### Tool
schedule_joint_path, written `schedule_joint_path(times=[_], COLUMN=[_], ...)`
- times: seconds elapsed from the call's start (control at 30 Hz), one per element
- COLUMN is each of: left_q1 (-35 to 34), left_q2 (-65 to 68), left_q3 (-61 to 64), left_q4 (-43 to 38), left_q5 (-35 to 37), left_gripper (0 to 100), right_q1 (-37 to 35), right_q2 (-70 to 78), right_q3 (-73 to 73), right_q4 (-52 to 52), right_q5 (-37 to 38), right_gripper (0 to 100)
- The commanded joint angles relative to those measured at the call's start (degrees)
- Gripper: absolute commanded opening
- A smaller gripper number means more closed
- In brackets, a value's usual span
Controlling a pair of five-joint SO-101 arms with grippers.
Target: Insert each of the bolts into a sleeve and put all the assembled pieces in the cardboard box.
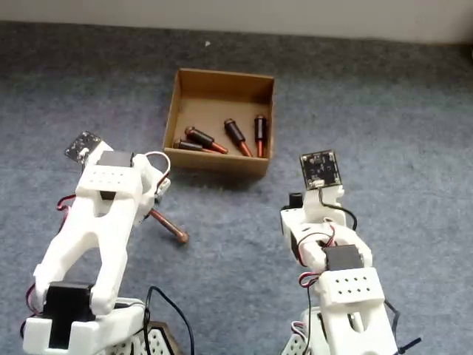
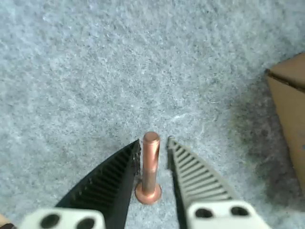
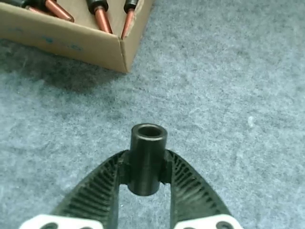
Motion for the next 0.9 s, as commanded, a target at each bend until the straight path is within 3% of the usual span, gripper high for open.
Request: schedule_joint_path(times=[0.0, 0.2, 0.4, 0.6, 0.67, 0.87], left_q1=[-0.4, -0.4, -0.7, -0.4, -0.2, 0.6], left_q2=[-0.8, -1.0, -1.0, -0.9, -0.7, -0.6], left_q3=[-0.2, -0.8, -10.1, -19.9, -21.1, -21.1], left_q4=[0.4, 0.4, 13.0, 24.3, 24.9, 24.4], left_q5=[0.5, -0.7, -17.8, -32.3, -40.1, -72.5], left_gripper=[32, 28, 13, 7, 5, 1], right_q1=[0.7, 0.7, 0.7, 0.7, 0.7, 0.7], right_q2=[-1.5, -1.5, -1.5, -1.5, -1.5, -1.5], right_q3=[-0.4, -0.4, -0.4, -0.4, -0.4, -0.4], right_q4=[-1.3, -1.3, -1.3, -1.3, -1.3, -1.3], right_q5=[0.6, 0.6, 0.7, 0.7, 0.7, 0.7], right_gripper=[0.9, 0.9, 0.9, 0.9, 0.9, 0.9])
